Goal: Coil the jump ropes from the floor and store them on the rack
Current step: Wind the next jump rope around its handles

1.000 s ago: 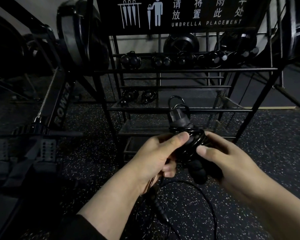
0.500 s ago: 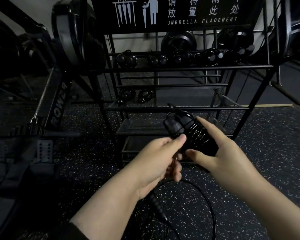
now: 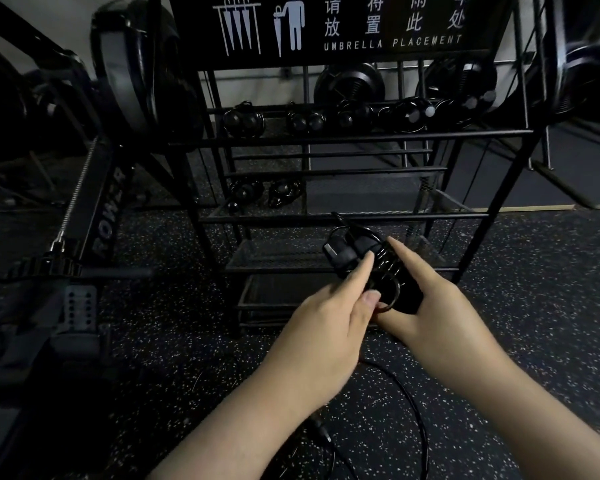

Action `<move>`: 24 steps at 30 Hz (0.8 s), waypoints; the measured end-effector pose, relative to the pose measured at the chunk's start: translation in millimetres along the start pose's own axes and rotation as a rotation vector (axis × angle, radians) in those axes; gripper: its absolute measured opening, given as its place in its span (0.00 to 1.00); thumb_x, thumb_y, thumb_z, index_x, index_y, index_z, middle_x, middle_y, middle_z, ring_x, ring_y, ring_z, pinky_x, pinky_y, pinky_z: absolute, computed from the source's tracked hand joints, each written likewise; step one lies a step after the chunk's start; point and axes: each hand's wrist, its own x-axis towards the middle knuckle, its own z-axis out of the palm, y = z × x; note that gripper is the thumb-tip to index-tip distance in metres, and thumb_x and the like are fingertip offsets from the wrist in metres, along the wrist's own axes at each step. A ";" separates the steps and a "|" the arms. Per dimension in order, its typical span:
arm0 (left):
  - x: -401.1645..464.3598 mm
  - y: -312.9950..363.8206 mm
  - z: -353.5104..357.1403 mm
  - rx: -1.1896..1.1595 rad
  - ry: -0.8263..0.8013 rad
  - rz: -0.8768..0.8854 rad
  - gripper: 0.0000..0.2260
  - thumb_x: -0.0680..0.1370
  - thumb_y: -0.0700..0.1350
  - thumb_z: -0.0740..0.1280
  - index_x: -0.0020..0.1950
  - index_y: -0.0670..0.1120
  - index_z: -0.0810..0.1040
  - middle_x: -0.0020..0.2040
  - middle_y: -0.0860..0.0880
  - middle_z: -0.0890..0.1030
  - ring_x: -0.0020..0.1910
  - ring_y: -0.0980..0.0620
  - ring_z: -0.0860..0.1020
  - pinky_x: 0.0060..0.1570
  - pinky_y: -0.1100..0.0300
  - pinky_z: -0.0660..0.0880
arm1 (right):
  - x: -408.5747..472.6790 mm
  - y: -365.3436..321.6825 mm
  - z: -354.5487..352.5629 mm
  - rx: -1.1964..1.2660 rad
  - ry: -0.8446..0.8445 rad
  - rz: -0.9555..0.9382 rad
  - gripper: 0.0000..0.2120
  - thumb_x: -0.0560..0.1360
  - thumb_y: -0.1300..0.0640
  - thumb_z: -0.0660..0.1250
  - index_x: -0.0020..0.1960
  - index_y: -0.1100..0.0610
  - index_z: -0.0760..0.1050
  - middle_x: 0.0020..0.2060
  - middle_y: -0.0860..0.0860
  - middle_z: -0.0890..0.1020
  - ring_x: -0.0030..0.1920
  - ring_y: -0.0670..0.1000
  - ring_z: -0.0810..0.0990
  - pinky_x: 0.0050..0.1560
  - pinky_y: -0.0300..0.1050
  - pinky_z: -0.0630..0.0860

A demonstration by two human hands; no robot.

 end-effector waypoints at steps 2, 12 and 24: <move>2.3 -3.7 -4.8 0.046 -0.058 0.008 0.30 0.77 0.68 0.50 0.79 0.71 0.48 0.66 0.56 0.76 0.66 0.61 0.72 0.68 0.58 0.72 | -0.1 0.9 -1.3 0.012 0.007 -0.008 0.42 0.72 0.50 0.76 0.78 0.33 0.59 0.55 0.35 0.82 0.51 0.32 0.80 0.45 0.26 0.74; 5.4 -12.5 -5.7 0.344 0.220 0.342 0.27 0.82 0.61 0.58 0.76 0.48 0.71 0.50 0.51 0.84 0.50 0.57 0.80 0.51 0.57 0.80 | -5.8 -5.1 -1.7 -0.004 -0.067 -0.015 0.43 0.72 0.54 0.75 0.78 0.31 0.58 0.53 0.38 0.83 0.42 0.37 0.82 0.40 0.33 0.77; 7.8 4.1 -9.9 -0.062 0.517 0.197 0.16 0.79 0.54 0.65 0.59 0.47 0.84 0.49 0.58 0.81 0.51 0.59 0.79 0.51 0.73 0.72 | -6.5 -10.3 -1.5 0.054 -0.079 -0.019 0.41 0.71 0.46 0.77 0.77 0.32 0.60 0.49 0.36 0.83 0.45 0.37 0.83 0.42 0.32 0.77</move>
